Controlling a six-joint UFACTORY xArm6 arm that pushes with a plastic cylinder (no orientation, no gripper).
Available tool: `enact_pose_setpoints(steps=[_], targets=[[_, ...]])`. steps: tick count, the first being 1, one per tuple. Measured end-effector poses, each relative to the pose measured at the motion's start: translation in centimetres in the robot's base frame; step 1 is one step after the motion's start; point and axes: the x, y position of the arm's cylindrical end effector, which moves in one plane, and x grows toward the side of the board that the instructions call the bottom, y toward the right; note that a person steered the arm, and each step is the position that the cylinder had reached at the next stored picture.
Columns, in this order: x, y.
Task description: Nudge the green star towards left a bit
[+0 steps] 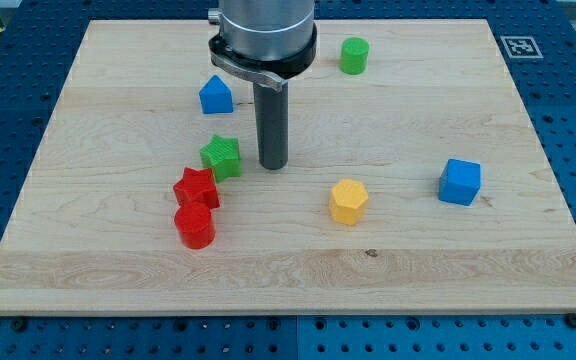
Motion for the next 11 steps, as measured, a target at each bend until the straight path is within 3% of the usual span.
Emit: enact_pose_setpoints(steps=[11], targets=[[-0.5,-4.3]])
